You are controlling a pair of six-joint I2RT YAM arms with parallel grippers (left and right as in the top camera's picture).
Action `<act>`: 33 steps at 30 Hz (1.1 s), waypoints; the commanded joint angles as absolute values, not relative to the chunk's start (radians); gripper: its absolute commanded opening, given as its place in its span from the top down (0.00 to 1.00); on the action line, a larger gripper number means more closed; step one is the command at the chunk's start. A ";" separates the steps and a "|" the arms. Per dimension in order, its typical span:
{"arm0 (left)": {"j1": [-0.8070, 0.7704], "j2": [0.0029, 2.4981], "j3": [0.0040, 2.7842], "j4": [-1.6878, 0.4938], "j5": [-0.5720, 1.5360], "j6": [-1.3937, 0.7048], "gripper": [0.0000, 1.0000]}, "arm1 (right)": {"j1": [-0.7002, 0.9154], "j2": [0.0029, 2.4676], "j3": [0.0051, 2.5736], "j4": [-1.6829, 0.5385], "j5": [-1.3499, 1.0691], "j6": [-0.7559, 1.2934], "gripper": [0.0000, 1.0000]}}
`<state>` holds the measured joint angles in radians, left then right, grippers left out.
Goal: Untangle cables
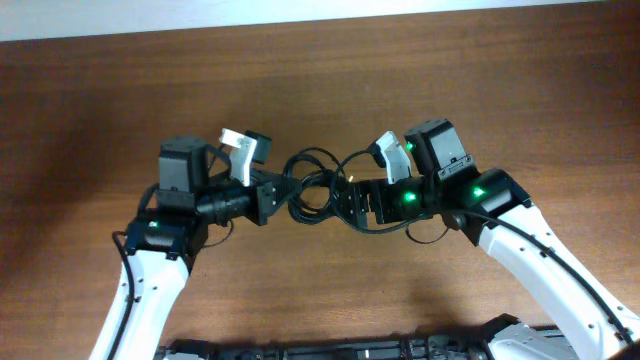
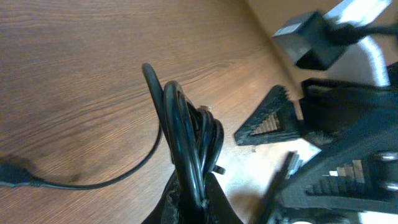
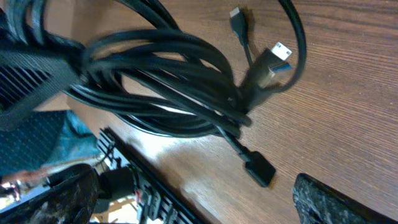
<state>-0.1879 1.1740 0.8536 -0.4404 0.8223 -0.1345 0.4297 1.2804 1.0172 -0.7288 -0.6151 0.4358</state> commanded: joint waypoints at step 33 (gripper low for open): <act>-0.269 1.156 0.859 -0.424 0.651 -0.140 1.00 | 0.622 1.602 1.025 -0.183 -0.416 1.397 0.61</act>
